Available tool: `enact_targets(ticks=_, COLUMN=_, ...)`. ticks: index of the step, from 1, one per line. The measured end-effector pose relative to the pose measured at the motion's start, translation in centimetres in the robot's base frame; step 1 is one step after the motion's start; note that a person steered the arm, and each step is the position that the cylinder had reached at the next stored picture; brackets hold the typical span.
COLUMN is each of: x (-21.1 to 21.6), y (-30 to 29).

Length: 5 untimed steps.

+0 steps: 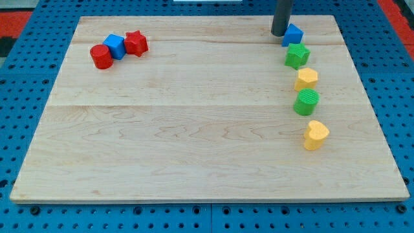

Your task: Nudge the red circle left a bit

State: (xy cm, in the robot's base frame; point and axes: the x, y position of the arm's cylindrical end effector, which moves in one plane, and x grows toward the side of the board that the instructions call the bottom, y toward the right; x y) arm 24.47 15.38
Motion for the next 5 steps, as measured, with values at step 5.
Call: enact_targets(ticks=5, x=6.7, y=-6.7)
